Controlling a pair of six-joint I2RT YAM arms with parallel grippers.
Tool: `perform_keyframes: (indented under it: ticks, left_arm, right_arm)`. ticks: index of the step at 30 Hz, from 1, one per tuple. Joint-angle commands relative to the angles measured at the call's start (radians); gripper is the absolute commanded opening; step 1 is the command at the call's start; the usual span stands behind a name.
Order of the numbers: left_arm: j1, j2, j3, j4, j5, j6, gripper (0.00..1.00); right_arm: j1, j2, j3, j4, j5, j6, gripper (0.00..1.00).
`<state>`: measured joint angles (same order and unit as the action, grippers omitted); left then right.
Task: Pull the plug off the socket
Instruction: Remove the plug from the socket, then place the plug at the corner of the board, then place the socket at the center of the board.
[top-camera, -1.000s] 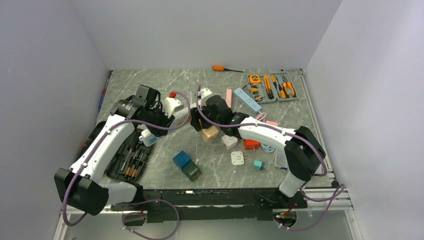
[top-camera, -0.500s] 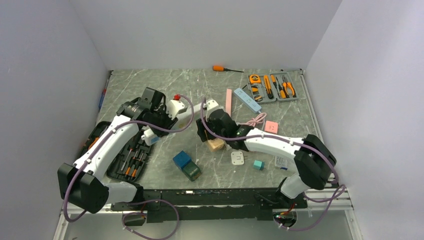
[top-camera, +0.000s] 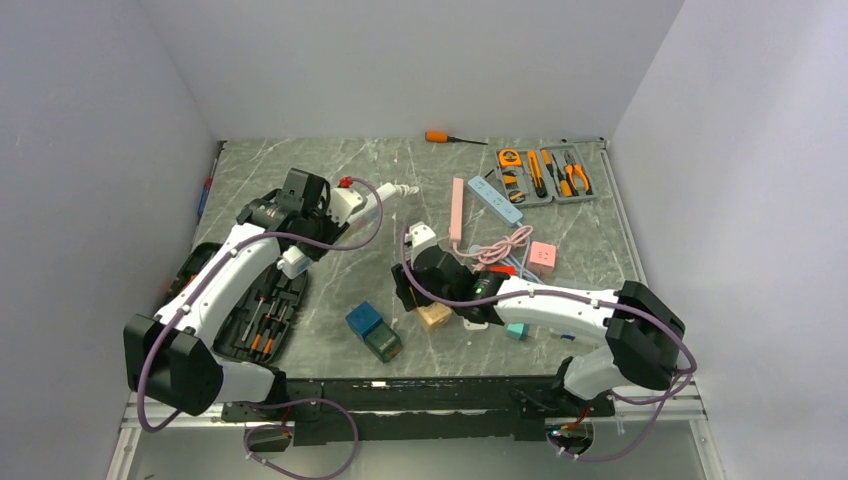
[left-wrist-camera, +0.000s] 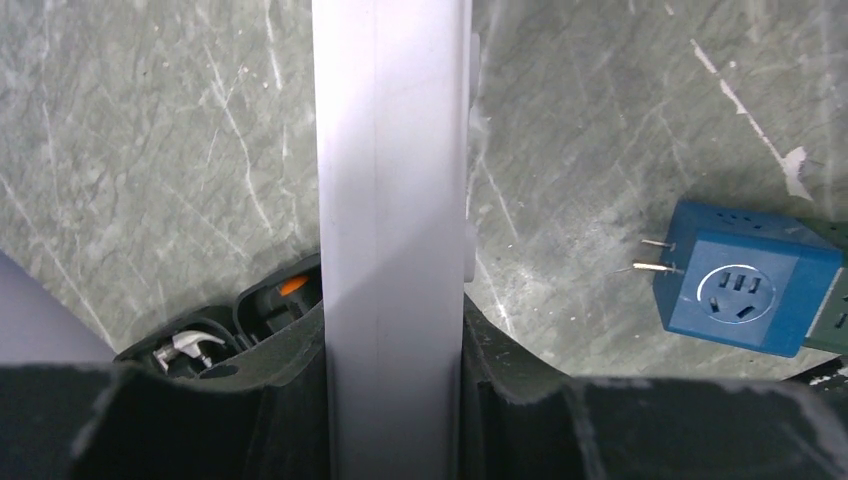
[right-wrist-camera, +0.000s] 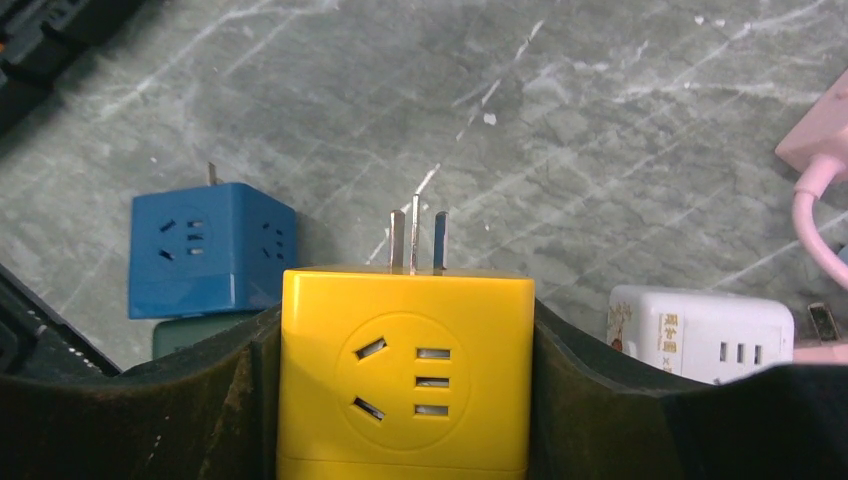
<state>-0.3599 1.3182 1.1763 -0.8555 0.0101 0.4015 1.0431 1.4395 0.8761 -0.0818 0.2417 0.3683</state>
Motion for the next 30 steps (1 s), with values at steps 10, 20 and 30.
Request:
perform_keyframes:
  ticks: [10, 20, 30]
  left_arm:
    - [-0.033, 0.099, -0.037, 0.266, 0.141, 0.010, 0.00]
    - [-0.037, 0.221, -0.070, 0.371, 0.172, 0.052, 0.00]
    - [-0.050, 0.318, -0.125, 0.429, 0.157, 0.048, 0.00]
  right_arm:
    - [0.011, 0.120, -0.004, 0.169, 0.069, -0.009, 0.09]
    - [0.009, 0.240, -0.013, 0.244, 0.070, 0.010, 0.43]
    - [0.011, 0.166, -0.045, 0.187, 0.019, 0.076, 1.00]
